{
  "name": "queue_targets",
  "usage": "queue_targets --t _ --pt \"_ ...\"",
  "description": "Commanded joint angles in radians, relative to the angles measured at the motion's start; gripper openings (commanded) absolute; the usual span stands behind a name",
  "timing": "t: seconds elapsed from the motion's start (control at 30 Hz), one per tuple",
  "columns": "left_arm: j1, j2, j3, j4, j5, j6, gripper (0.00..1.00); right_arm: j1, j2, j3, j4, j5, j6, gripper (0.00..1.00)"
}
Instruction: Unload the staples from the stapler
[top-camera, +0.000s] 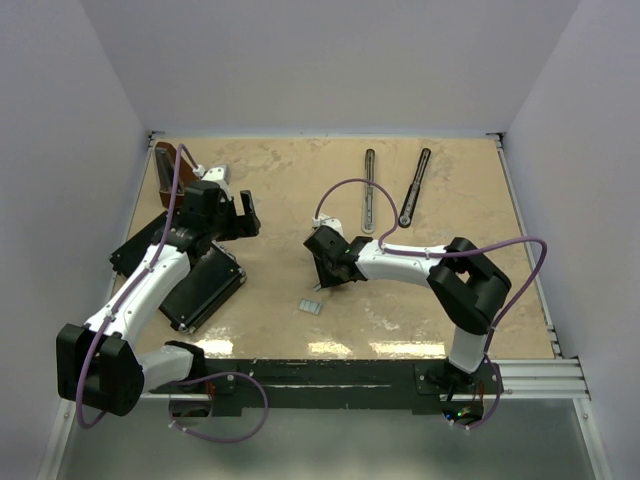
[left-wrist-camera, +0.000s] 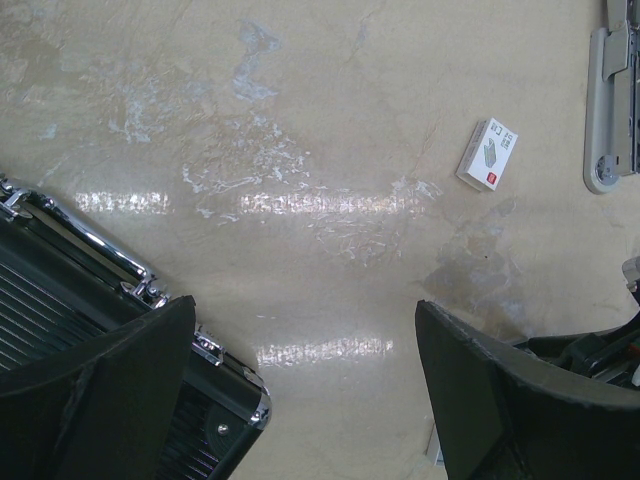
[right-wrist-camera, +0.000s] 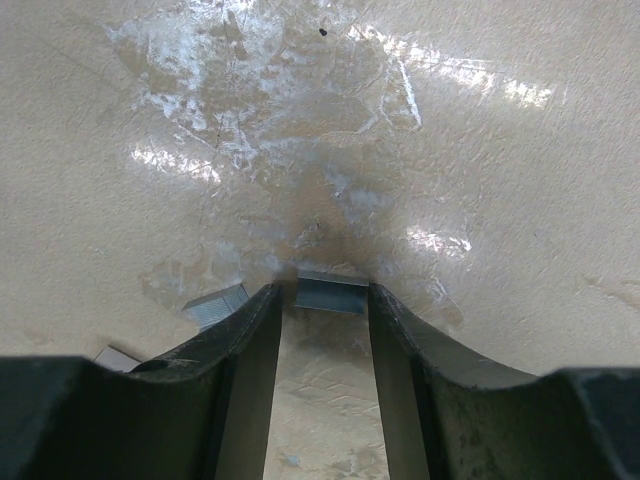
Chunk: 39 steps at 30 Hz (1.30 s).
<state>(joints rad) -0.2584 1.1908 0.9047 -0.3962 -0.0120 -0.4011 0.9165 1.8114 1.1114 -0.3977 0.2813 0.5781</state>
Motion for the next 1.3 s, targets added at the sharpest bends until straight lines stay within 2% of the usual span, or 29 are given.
queue_targets --t 0.0,0.7,1.07,1.17,1.27 --pt "-0.004 -0.011 0.002 0.037 0.007 0.011 0.96 0.004 0.008 0.004 -0.023 0.025 0.026 0.42" --pt "-0.004 -0.02 0.002 0.033 -0.009 0.015 0.95 0.002 -0.023 -0.01 -0.024 0.027 0.025 0.31" --pt "-0.007 -0.023 0.007 0.025 -0.014 0.025 0.96 0.004 -0.109 -0.061 0.033 0.03 -0.073 0.29" --pt "-0.073 -0.03 0.02 -0.004 -0.098 0.036 0.96 0.004 -0.116 -0.074 0.028 0.035 -0.084 0.29" --pt "-0.09 -0.036 0.014 -0.004 -0.141 0.038 0.97 0.004 -0.123 -0.077 0.011 0.052 -0.089 0.28"
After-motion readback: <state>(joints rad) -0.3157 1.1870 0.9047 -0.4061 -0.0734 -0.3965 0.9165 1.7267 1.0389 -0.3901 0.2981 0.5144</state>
